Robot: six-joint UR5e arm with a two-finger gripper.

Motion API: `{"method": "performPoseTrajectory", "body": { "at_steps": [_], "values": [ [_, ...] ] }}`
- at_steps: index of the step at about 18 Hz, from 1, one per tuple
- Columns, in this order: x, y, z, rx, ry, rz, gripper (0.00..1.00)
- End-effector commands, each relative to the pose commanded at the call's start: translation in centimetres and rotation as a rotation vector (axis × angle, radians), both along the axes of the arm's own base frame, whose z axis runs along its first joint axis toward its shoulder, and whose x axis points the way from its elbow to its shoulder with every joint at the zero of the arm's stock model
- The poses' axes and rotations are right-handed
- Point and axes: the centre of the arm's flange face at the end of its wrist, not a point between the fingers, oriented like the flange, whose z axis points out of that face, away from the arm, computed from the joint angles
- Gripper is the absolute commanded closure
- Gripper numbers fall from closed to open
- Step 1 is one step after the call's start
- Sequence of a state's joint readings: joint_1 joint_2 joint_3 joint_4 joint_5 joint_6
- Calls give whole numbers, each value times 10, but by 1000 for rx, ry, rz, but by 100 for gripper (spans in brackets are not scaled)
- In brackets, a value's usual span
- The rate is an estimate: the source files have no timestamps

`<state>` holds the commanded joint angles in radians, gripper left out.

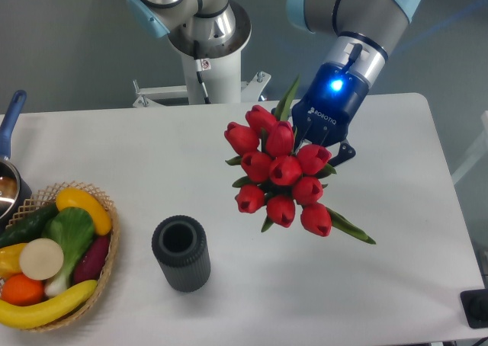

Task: Insert the flowers into the vase
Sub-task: 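Carry the red tulip bouquet in the gripper over the black vase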

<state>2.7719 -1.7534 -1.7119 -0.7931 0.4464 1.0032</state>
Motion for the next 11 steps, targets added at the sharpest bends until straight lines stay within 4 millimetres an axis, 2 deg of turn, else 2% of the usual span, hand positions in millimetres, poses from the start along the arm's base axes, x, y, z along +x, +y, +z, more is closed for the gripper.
{"method": "performPoseTrajectory", "body": {
  "at_steps": [2,4,7,11],
  "values": [
    [2,1,-4,0,0,-4,82],
    [1,2,5,31,1,-16,82],
    [-1,-2,6,109,-38,-45,82],
    [-1,-1,5,113,-39,-50,83]
  ]
}}
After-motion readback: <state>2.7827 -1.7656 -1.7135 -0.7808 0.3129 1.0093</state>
